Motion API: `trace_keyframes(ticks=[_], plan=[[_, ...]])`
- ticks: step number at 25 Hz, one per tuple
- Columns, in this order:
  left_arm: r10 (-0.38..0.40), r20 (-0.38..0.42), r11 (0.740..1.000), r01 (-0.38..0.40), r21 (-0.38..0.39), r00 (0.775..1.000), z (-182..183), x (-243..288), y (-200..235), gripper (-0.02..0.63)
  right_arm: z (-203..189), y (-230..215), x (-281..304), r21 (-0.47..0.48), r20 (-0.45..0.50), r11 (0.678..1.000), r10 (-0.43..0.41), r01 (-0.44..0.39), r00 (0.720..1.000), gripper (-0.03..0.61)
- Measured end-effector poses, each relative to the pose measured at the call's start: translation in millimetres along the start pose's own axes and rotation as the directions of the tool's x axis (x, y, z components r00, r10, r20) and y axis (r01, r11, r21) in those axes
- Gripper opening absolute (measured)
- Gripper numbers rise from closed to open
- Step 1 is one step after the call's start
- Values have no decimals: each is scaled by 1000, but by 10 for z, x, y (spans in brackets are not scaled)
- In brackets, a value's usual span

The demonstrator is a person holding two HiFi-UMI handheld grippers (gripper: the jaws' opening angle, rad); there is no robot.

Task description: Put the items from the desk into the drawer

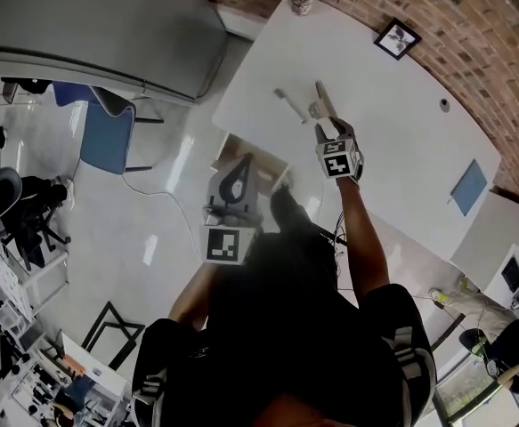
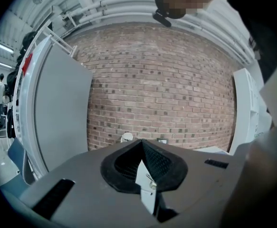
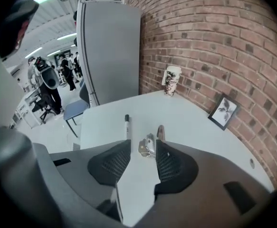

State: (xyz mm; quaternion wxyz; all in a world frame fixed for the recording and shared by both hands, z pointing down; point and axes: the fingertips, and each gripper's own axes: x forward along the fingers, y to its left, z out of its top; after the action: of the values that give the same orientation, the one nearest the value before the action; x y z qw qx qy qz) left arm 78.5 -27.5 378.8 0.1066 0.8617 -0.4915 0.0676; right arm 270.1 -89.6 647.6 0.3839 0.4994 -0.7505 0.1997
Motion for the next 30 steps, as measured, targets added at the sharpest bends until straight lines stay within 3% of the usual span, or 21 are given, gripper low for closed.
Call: trace_keyframes(ticks=[6, 12, 14, 19, 24, 30], plan=[[51, -31, 999, -51, -1, 998, -40, 185, 67, -3, -234, -85, 542, -75, -102, 997, 11, -18, 995, 137], [86, -62, 996, -87, -13, 994, -83, 297, 142, -3, -295, -144, 774, -127, -134, 992, -6, -11, 991, 133], [91, -64, 996, -92, -12, 994, -89, 327, 157, -3, -309, -122, 802, -151, -142, 988, 2, -23, 990, 90], [101, -70, 994, -103, -23, 992, -127, 341, 259, -3, -259, -185, 749, -215, -133, 976, -44, 14, 990, 53], [91, -59, 995, -93, -36, 994, -133, 239, 359, -3, -179, -299, 592, -181, -98, 981, -92, 74, 991, 6], [42, -45, 998, -43, -42, 998, -107, 14, 547, -5, -143, -199, 293, -128, -96, 984, -138, 125, 986, 5]])
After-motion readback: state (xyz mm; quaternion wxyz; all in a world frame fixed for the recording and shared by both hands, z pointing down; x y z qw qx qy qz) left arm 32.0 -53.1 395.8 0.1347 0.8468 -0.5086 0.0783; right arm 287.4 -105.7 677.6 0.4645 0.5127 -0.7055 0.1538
